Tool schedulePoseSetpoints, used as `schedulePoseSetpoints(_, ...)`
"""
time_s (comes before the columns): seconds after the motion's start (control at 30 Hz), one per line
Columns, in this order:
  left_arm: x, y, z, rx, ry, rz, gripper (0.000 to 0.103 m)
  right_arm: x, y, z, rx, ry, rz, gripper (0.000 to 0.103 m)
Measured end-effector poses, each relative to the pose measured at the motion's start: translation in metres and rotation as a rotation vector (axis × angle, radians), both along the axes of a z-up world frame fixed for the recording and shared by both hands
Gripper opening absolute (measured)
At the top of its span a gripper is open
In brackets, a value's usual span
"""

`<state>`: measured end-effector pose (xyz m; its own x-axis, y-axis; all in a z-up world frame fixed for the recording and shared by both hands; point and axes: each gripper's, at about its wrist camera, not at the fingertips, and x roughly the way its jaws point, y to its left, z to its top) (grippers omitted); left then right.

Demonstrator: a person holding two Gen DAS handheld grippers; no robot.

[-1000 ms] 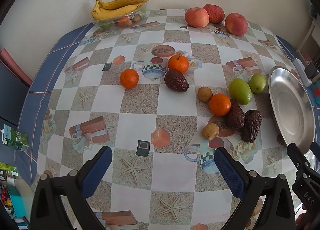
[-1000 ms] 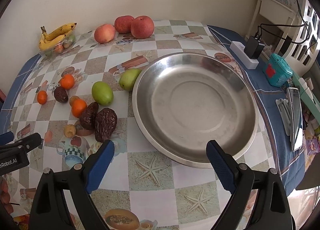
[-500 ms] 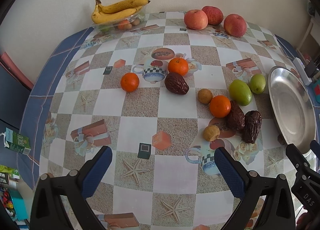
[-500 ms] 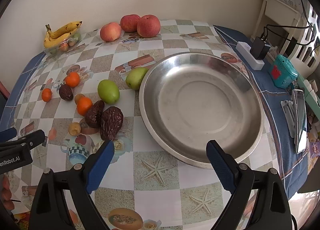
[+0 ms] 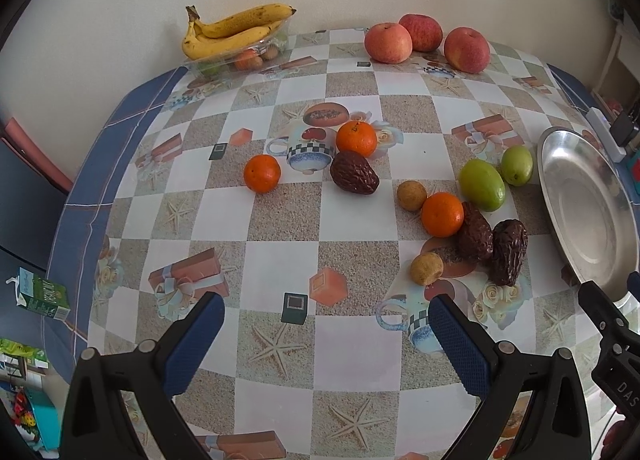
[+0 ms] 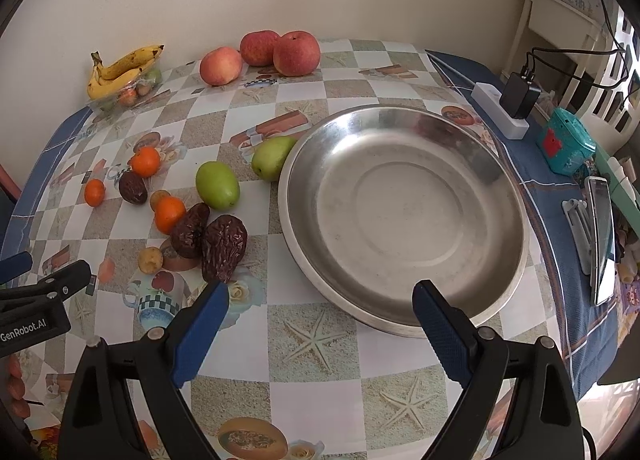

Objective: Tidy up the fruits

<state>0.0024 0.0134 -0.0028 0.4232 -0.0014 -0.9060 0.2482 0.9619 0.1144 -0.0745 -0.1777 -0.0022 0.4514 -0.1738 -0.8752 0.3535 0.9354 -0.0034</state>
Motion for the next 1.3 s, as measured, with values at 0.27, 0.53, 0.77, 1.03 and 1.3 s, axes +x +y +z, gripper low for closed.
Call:
schedulePoseSetpoints(0.27, 0.000, 0.002, -0.001, -0.013, 0.006, 0.003, 0.103, 0.000, -0.002, 0.001, 0.009, -0.015, -0.008, 0.093)
schedulePoseSetpoints(0.53, 0.004, 0.005, -0.002, -0.066, -0.001, 0.011, 0.103, 0.000, -0.002, 0.002, 0.021, -0.032, -0.006, 0.093)
schedulePoseSetpoints(0.77, 0.011, 0.015, 0.004, -0.144, -0.042, 0.069, 0.103, 0.002, 0.005, 0.004, 0.038, -0.059, 0.016, 0.093)
schedulePoseSetpoints(1.03, 0.028, 0.017, 0.012, -0.239, 0.005, 0.102, 0.103, 0.016, 0.009, 0.013, 0.092, -0.077, 0.034, 0.093)
schedulePoseSetpoints(1.3, 0.056, 0.004, 0.023, -0.318, 0.028, 0.153, 0.102, 0.048, 0.018, 0.035, 0.097, -0.098, 0.039, 0.092)
